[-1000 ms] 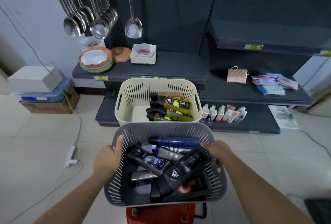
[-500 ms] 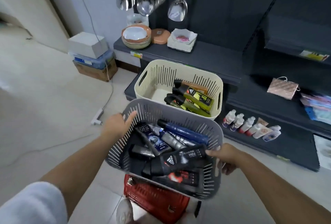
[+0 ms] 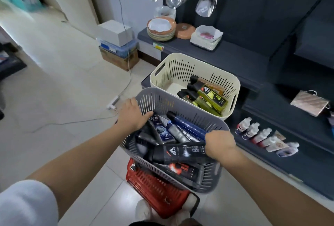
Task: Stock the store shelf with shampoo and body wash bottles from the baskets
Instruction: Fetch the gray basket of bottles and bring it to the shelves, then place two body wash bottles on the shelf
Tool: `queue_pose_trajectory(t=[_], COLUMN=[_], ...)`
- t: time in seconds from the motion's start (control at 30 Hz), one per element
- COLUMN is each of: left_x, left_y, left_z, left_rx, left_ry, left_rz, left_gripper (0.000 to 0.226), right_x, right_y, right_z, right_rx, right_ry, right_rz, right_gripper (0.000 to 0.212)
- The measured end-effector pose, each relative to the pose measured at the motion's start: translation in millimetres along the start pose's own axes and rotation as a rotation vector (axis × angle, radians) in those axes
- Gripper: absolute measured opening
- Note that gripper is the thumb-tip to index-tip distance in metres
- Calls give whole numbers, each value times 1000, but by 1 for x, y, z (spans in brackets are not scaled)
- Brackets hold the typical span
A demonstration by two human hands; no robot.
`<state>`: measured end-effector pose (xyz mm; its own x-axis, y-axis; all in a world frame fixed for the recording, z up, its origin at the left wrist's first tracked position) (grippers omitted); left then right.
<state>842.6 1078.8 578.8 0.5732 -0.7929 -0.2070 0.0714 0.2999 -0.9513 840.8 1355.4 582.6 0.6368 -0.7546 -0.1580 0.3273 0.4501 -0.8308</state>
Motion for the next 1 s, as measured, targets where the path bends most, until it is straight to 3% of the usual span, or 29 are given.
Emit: queue_pose_trajectory(t=[0.13, 0.3, 0.4, 0.53, 0.7, 0.83, 1.0], left_x=[-26, -24, -25, -20, -16, -45, -47], left_y=[-8, -7, -12, -15, 1, 59, 128], left_z=[8, 21, 20, 51, 99, 129, 141], left_rx=[-85, -41, -40, -90, -131, 81, 357], left_ry=[198, 165, 83, -97, -371, -527, -941], left_rz=[-11, -14, -47, 118, 207, 176, 332], left_gripper=[80, 64, 53, 44, 7, 4, 73], right_x=[35, 68, 69, 60, 15, -16, -30], right_y=[-8, 32, 39, 44, 2, -37, -52], right_z=[-19, -41, -61, -77, -90, -88, -72], right_rx=[-199, 0, 57, 106, -91, -243, -303], right_ry=[-243, -451, -513, -534, -451, -428, -449], right_rz=[-106, -166, -145, -419, -647, -654, -643], right_gripper=[28, 84, 88, 82, 101, 96, 94])
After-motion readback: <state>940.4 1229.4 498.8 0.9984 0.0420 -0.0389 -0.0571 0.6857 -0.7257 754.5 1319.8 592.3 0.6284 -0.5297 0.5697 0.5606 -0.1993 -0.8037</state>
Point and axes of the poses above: each hand's wrist, its own z-axis away from the middle knuckle, its own y-axis out of the palm, x = y × z, the point moved 7 cm from there along -z, towards the middle knuckle, and after that the axes turned 12 degrees about -y, right-handed, at the moved point
